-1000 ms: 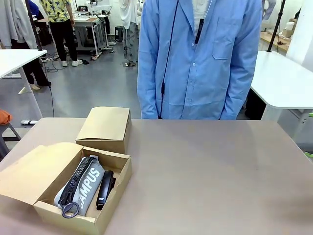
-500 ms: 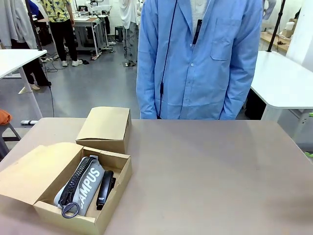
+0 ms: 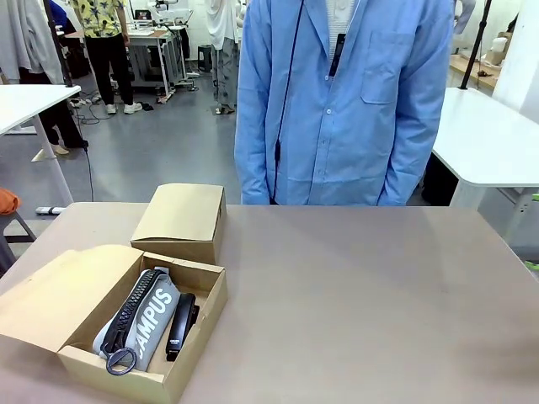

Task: Place items inside the box.
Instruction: Close the lid of the Mailer Box closest to the robot.

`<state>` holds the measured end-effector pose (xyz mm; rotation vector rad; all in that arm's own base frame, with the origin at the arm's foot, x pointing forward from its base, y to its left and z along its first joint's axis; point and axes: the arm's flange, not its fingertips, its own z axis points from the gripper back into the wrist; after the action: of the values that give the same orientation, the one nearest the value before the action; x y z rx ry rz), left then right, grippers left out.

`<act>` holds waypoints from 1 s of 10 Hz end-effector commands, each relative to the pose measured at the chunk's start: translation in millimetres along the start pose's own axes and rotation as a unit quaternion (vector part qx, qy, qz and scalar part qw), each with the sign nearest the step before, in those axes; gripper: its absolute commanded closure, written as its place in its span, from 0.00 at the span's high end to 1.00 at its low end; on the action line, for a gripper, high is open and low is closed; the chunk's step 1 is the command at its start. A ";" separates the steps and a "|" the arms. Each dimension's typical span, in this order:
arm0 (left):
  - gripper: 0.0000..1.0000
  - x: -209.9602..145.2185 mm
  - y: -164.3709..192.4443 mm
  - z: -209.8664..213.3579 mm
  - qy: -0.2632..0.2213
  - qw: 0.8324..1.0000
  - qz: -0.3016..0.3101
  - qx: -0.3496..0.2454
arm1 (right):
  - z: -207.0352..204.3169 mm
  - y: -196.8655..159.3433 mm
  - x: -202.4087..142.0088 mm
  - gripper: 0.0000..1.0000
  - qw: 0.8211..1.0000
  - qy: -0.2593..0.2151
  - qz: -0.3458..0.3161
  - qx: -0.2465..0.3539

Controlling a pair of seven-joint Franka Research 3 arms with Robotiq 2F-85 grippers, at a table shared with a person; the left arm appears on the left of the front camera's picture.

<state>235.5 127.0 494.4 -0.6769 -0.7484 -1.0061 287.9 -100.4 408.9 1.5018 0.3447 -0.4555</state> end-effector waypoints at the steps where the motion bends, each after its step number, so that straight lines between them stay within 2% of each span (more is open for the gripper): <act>1: 1.00 -29.6 -6.9 -8.1 -0.018 0.934 -0.357 0.010 | 1.0 6.9 -1.4 1.00 1.000 0.000 -0.009 0.007; 2: 1.00 -40.6 -0.9 -14.8 0.006 0.895 -0.443 0.050 | 1.0 6.9 -1.4 1.00 1.000 0.000 -0.009 0.007; 3: 1.00 -7.2 -0.5 0.4 0.028 0.996 -0.080 -0.011 | 1.0 6.9 -1.4 1.00 1.000 0.000 -0.009 0.007; 6: 1.00 -7.2 -0.5 0.4 0.028 0.996 -0.080 -0.011 | 1.0 6.9 -1.4 1.00 1.000 0.000 -0.009 0.007; 7: 1.00 -14.7 2.6 1.2 0.043 0.993 -0.112 -0.014 | 1.0 6.9 -1.4 1.00 1.000 0.000 -0.009 0.007; 8: 1.00 -27.7 -10.1 -4.4 0.129 0.978 -0.150 -0.070 | 1.0 6.9 -1.4 1.00 1.000 0.000 -0.009 0.007; 9: 1.00 -30.1 11.1 -2.7 0.122 0.976 -0.173 -0.052 | 1.0 6.9 -1.4 1.00 1.000 0.000 -0.009 0.007; 10: 1.00 -33.3 49.4 4.7 0.118 0.970 -0.211 -0.030 | 1.0 6.9 -1.4 1.00 1.000 0.000 -0.009 0.007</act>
<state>239.2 142.0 468.4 -0.5061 -0.6186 -1.4046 287.9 -100.5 408.8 1.5015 0.3448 -0.4560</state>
